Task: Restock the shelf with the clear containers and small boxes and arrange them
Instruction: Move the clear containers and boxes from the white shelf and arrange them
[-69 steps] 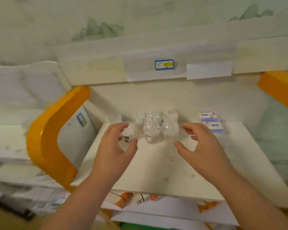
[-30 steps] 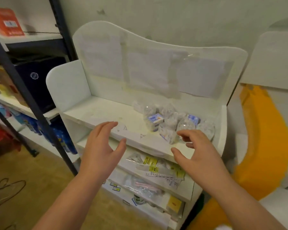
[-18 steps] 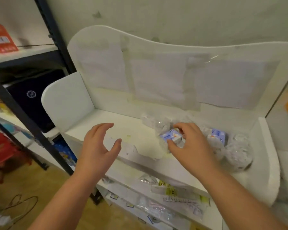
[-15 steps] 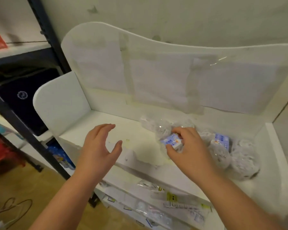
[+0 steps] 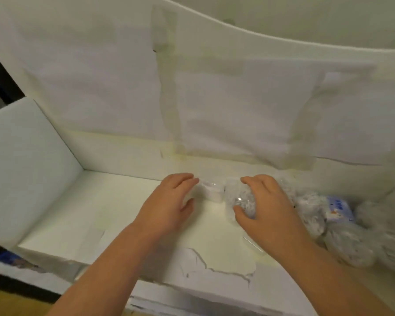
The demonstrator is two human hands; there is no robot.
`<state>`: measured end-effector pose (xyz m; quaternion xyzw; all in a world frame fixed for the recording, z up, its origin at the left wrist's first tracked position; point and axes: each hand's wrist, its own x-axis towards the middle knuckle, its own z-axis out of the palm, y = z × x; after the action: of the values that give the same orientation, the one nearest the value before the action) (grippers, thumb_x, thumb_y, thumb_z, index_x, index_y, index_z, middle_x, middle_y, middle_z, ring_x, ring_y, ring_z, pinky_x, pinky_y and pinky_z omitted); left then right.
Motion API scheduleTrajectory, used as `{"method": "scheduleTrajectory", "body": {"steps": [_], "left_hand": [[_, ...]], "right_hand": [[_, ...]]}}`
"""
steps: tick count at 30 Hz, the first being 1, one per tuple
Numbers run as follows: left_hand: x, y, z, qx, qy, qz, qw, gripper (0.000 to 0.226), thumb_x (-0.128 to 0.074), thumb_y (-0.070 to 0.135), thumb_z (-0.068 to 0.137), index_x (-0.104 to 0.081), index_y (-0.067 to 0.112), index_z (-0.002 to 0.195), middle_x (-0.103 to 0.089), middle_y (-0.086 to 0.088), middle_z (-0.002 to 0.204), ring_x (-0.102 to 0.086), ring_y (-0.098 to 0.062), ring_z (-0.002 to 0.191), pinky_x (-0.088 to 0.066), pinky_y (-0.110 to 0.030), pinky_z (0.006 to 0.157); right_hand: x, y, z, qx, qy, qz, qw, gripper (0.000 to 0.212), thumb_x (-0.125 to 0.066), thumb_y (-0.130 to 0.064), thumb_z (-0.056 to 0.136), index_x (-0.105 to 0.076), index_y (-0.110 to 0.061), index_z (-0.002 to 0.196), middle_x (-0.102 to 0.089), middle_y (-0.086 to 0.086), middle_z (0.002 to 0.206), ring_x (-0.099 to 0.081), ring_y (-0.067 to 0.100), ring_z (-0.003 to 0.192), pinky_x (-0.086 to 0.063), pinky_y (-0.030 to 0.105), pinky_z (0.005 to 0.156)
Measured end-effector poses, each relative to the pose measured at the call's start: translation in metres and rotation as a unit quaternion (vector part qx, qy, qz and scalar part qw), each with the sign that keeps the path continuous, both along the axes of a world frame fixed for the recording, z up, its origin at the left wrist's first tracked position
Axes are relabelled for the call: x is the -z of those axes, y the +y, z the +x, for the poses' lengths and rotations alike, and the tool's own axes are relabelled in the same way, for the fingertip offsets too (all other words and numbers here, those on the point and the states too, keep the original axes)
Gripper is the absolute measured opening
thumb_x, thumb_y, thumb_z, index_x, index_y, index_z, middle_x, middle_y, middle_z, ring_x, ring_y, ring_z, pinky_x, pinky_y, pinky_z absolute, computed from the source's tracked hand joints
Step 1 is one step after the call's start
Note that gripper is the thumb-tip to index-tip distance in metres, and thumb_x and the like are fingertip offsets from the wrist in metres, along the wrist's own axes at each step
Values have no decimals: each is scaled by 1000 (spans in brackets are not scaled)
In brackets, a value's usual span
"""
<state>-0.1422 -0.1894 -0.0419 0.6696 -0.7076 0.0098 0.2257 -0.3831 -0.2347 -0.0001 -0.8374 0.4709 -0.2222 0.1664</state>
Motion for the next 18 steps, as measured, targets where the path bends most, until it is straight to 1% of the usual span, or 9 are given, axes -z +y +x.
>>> {"method": "scheduleTrajectory", "body": {"steps": [2, 3, 5, 8, 12, 14, 16, 18], "left_hand": [[8, -17, 4, 72, -46, -8, 996, 53, -64, 16, 79, -56, 19, 132, -52, -1, 138, -48, -22, 124, -41, -33, 105], [10, -24, 5, 92, -54, -14, 994, 52, -62, 15, 79, -56, 17, 131, -53, -2, 137, -49, -24, 123, -41, -34, 105], [13, -34, 7, 97, -44, -25, 994, 49, -61, 20, 82, -58, 17, 130, -55, 0, 131, -51, -24, 119, -41, -34, 102], [15, -42, 10, 93, -34, -5, 995, 46, -62, 29, 85, -57, 24, 130, -57, 5, 123, -51, -19, 115, -43, -30, 98], [15, -48, 15, 98, 33, 71, 992, 43, -59, 41, 89, -53, 33, 130, -56, 15, 120, -54, -8, 109, -48, -27, 88], [15, -50, 18, 100, 75, 94, 988, 40, -60, 44, 88, -53, 36, 127, -56, 18, 115, -55, -4, 105, -48, -27, 87], [16, -50, 19, 104, 109, 97, 984, 39, -61, 44, 87, -55, 37, 124, -57, 19, 113, -56, -3, 104, -48, -27, 88], [16, -49, 19, 105, 130, 99, 981, 37, -62, 43, 86, -57, 37, 123, -58, 20, 112, -55, 0, 103, -48, -27, 90]], "right_hand": [[3, -2, 7, 15, 20, -9, 1000, 55, -70, -34, 82, -50, -26, 133, -45, -8, 125, -49, 15, 114, -37, 21, 93], [5, -3, 9, 19, 28, -12, 999, 57, -71, -35, 80, -50, -27, 132, -47, -8, 124, -51, 17, 113, -40, 24, 93], [5, -4, 12, 24, 42, -8, 999, 61, -71, -39, 79, -47, -29, 134, -48, -8, 125, -51, 18, 115, -43, 30, 97], [4, -5, 15, 31, 60, 5, 998, 65, -69, -43, 81, -39, -33, 138, -45, -10, 130, -47, 15, 120, -40, 29, 100], [2, -2, 17, 46, 87, 14, 995, 66, -62, -48, 85, -28, -40, 142, -37, -15, 137, -39, 10, 125, -33, 21, 95], [2, -1, 18, 55, 93, 18, 994, 69, -62, -51, 86, -26, -41, 143, -35, -17, 140, -36, 7, 128, -28, 17, 92], [4, -1, 17, 65, 101, 20, 993, 72, -63, -52, 84, -26, -37, 145, -35, -16, 142, -35, 8, 130, -24, 16, 91], [7, 0, 18, 76, 102, 17, 992, 72, -65, -51, 83, -31, -34, 144, -38, -14, 141, -39, 10, 128, -24, 16, 90]]}}
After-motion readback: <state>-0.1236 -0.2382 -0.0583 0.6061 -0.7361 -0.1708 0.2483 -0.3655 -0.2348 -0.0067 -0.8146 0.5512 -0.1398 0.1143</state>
